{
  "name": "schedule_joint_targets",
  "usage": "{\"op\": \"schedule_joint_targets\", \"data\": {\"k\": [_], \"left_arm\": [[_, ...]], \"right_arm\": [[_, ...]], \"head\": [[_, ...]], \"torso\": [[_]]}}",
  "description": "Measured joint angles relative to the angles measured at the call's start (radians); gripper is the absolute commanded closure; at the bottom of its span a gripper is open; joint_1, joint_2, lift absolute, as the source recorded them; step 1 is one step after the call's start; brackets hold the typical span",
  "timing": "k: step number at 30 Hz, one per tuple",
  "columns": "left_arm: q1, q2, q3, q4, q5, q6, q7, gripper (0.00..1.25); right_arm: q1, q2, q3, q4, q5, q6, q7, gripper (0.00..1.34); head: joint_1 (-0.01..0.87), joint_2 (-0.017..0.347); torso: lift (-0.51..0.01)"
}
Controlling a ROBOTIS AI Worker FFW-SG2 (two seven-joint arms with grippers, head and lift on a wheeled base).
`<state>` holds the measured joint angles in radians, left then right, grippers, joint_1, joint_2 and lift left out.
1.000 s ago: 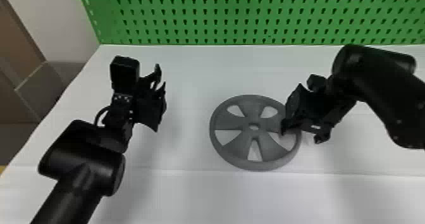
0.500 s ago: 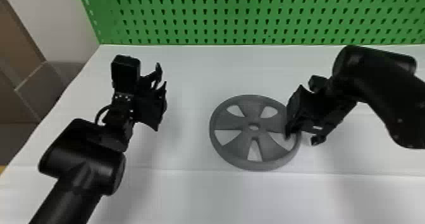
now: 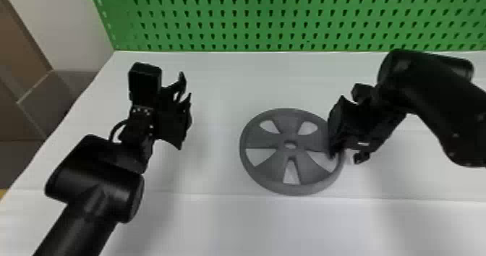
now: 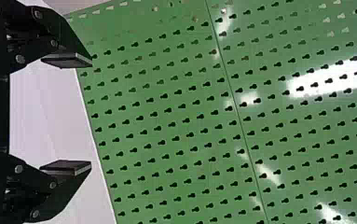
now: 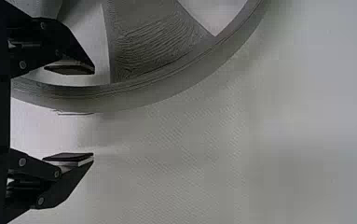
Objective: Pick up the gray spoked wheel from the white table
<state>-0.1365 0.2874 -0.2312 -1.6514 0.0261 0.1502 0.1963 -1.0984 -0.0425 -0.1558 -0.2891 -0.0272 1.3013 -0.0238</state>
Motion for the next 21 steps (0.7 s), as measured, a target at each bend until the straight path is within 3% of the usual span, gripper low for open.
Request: {"op": "schedule_joint_targets", "data": {"k": [10, 21], "left_arm": [[-0.001, 0.003, -0.003, 0.001, 0.001, 0.002, 0.001, 0.47], [-0.004, 0.007, -0.009, 0.001, 0.003, 0.002, 0.006, 0.47]], "right_arm": [[-0.002, 0.002, 0.005, 0.005, -0.001, -0.004, -0.007, 0.62], [-0.012, 0.001, 0.051, 0.005, -0.004, -0.002, -0.007, 0.74]], "head": [[0.779, 0.086], [0.779, 0.086]], "torso": [[-0.093], [-0.093]]}}
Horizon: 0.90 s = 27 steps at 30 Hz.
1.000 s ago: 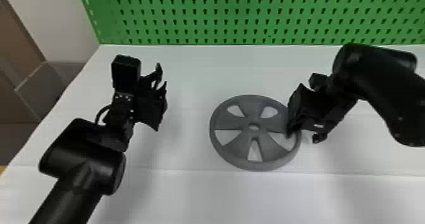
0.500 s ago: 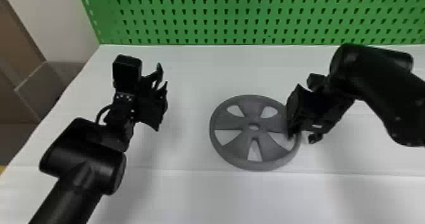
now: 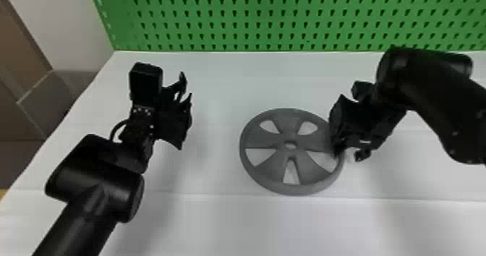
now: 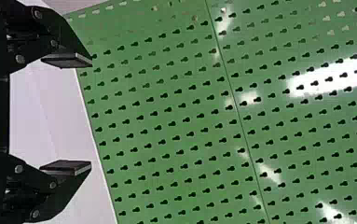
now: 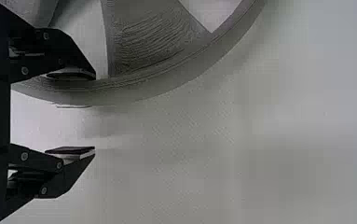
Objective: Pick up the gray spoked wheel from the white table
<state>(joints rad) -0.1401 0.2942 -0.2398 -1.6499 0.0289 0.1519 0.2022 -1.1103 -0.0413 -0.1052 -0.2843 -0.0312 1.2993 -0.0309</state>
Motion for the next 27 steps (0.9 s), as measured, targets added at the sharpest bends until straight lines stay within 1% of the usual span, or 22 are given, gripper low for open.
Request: {"op": "schedule_joint_targets", "data": {"k": [2, 6, 8, 10, 11, 19, 21, 27], "left_arm": [[-0.001, 0.0, -0.001, 0.001, 0.001, 0.0, 0.001, 0.47], [-0.002, 0.0, -0.001, 0.002, 0.002, 0.0, 0.002, 0.47], [-0.002, 0.0, -0.002, 0.003, 0.003, 0.0, 0.003, 0.47], [-0.003, 0.0, -0.003, 0.003, 0.003, 0.0, 0.003, 0.47], [-0.003, 0.0, -0.003, 0.004, 0.003, 0.0, 0.003, 0.47], [-0.005, 0.001, -0.006, 0.006, 0.006, 0.0, 0.005, 0.47], [-0.005, 0.001, -0.006, 0.006, 0.006, 0.0, 0.005, 0.47], [-0.008, 0.002, -0.006, 0.007, 0.008, 0.0, 0.005, 0.47]], "right_arm": [[-0.001, 0.001, 0.019, 0.0, -0.002, 0.0, 0.0, 0.78], [-0.003, 0.003, 0.037, 0.0, -0.005, 0.0, 0.0, 0.79], [-0.004, 0.003, 0.04, 0.0, -0.008, 0.0, 0.0, 0.85], [-0.005, 0.003, 0.046, 0.0, -0.01, 0.0, 0.0, 0.96], [-0.005, 0.004, 0.05, 0.0, -0.011, 0.0, 0.0, 0.99], [-0.005, 0.006, 0.099, 0.0, -0.037, 0.001, 0.0, 1.01], [-0.005, 0.006, 0.106, 0.0, -0.04, 0.001, 0.0, 1.03], [-0.007, 0.006, 0.125, 0.0, -0.048, -0.001, 0.0, 1.03]], "head": [[0.779, 0.086], [0.779, 0.086], [0.779, 0.086], [0.779, 0.086], [0.779, 0.086], [0.779, 0.086], [0.779, 0.086], [0.779, 0.086]], "torso": [[-0.093], [-0.093], [-0.093], [-0.093], [-0.093], [-0.093], [-0.093], [-0.093]]}}
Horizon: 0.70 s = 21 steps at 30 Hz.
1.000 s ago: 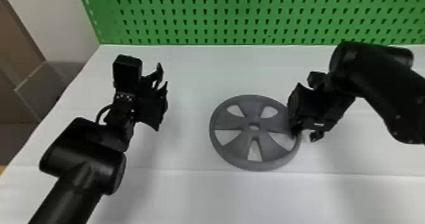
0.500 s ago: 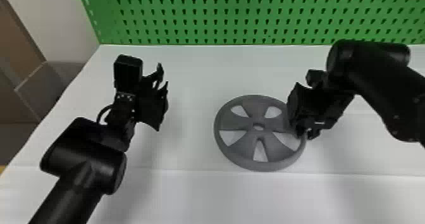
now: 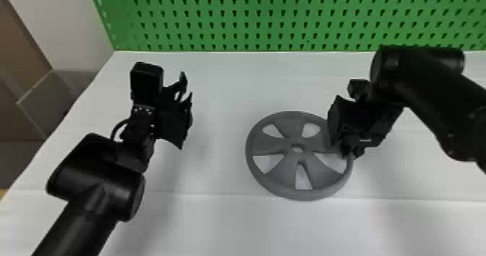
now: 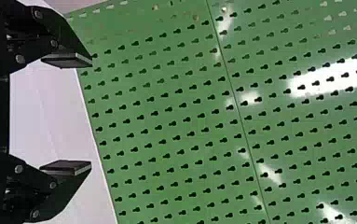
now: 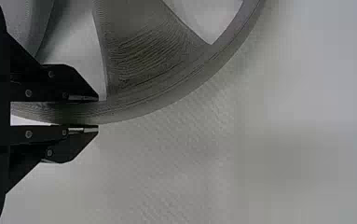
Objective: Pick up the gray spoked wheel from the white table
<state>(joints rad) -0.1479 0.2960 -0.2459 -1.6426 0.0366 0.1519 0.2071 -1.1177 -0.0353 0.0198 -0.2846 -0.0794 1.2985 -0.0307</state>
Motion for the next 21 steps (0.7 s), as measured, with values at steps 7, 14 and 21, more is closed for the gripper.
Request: {"op": "schedule_joint_targets", "data": {"k": [7, 14, 21], "left_arm": [[-0.001, 0.0, -0.002, 0.001, 0.003, 0.0, 0.0, 0.47], [-0.001, 0.0, -0.003, 0.003, 0.005, 0.0, 0.0, 0.47], [-0.001, 0.001, -0.003, 0.004, 0.006, 0.0, 0.0, 0.47]], "right_arm": [[-0.004, -0.001, 0.029, 0.0, -0.012, -0.001, 0.0, 1.03], [-0.007, -0.002, 0.049, 0.0, -0.019, -0.001, 0.0, 1.03], [-0.007, -0.001, 0.078, -0.001, -0.042, -0.001, 0.0, 1.03]], "head": [[0.779, 0.086], [0.779, 0.086], [0.779, 0.086]], "torso": [[-0.093], [-0.093], [-0.093]]}}
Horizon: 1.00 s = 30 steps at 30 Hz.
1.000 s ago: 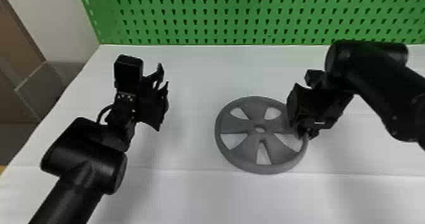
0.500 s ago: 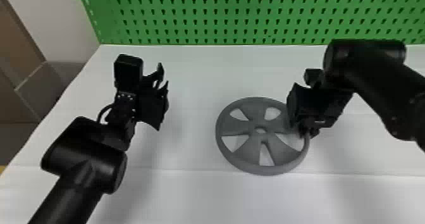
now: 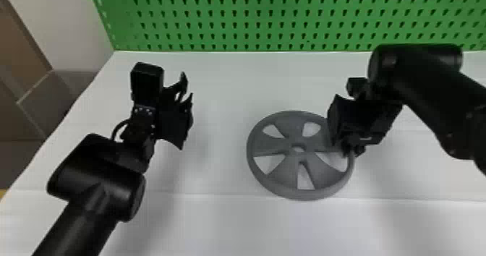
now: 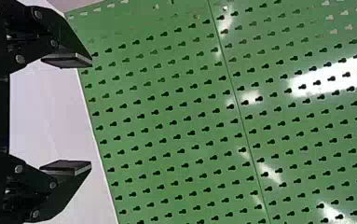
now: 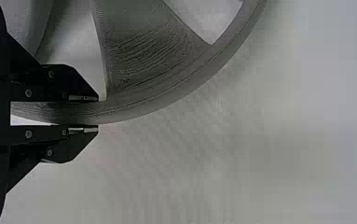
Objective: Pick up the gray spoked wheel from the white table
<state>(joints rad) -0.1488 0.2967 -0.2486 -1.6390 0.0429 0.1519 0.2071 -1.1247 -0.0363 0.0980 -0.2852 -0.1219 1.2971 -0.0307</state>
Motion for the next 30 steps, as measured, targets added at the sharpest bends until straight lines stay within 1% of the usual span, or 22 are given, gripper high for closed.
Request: {"op": "schedule_joint_targets", "data": {"k": [4, 8, 14, 18, 23, 30], "left_arm": [[0.0, 0.0, 0.0, 0.001, 0.001, 0.0, 0.0, 0.47], [0.005, 0.001, 0.002, 0.001, 0.001, 0.0, 0.0, 0.47], [0.014, 0.001, 0.007, -0.002, 0.003, 0.0, 0.0, 0.47], [0.02, 0.001, 0.014, -0.011, 0.004, 0.0, 0.0, 0.47], [0.031, 0.001, 0.027, -0.024, 0.005, 0.0, 0.0, 0.47], [0.045, 0.001, 0.043, -0.04, 0.007, 0.0, 0.0, 0.47]], "right_arm": [[-0.001, -0.002, 0.003, -0.002, -0.013, 0.001, 0.0, 1.06], [0.0, -0.005, -0.024, -0.013, -0.019, 0.0, 0.001, 1.08], [0.018, -0.005, -0.062, -0.074, -0.019, 0.0, 0.001, 1.08], [0.031, -0.002, -0.072, -0.146, -0.016, 0.012, 0.002, 1.08], [0.056, 0.003, -0.069, -0.265, -0.012, 0.021, 0.002, 1.08], [0.102, 0.0, -0.08, -0.431, -0.011, 0.018, 0.002, 1.09]], "head": [[0.779, 0.086], [0.779, 0.086], [0.779, 0.086], [0.779, 0.086], [0.779, 0.086], [0.779, 0.086]], "torso": [[-0.093], [-0.093], [-0.093], [-0.093], [-0.093], [-0.093]]}}
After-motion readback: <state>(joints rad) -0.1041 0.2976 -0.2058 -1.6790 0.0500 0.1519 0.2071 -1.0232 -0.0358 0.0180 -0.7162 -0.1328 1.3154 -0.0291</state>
